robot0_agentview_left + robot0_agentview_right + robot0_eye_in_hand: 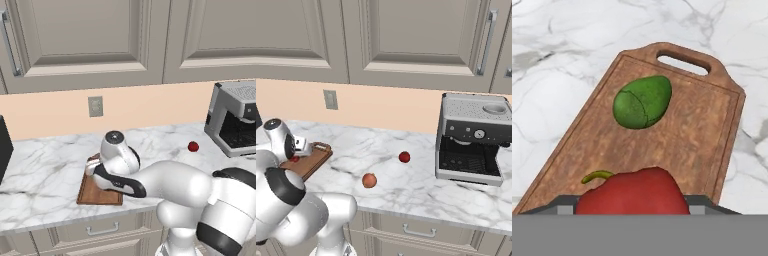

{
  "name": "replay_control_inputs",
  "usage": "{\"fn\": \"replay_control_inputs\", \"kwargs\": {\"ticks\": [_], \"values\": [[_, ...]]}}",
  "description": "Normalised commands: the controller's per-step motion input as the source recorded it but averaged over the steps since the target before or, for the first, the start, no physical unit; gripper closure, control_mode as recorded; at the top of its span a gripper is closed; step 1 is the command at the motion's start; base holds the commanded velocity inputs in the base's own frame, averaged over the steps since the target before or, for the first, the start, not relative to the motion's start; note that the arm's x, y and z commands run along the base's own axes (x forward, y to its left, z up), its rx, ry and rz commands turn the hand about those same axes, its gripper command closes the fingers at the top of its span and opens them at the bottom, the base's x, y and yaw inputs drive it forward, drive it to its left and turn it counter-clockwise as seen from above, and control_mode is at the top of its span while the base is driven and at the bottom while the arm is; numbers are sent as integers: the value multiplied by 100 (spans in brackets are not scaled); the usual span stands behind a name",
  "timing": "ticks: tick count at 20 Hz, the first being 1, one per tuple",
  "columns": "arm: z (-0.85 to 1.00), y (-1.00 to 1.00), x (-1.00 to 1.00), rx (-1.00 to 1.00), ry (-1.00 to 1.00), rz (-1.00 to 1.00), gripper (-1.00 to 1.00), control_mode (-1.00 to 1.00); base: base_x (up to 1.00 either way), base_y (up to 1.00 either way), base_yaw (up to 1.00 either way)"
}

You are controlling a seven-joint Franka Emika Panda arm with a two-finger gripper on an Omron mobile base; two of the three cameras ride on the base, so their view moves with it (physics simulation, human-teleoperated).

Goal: Place the avocado, onion, tomato, and bell pepper on the cutting board.

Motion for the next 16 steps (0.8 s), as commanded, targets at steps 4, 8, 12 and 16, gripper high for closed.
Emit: {"fn": "replay_control_inputs", "kwargs": {"ticks": [4, 8, 12, 16], "values": [[-24, 47, -9, 0, 0, 0, 100, -100, 0, 0, 0], [-24, 46, -7, 0, 0, 0, 100, -100, 0, 0, 0], [-17, 33, 2, 0, -1, -2, 100, -100, 0, 0, 0], [-23, 8, 6, -2, -4, -4, 100, -100, 0, 0, 0]]}}
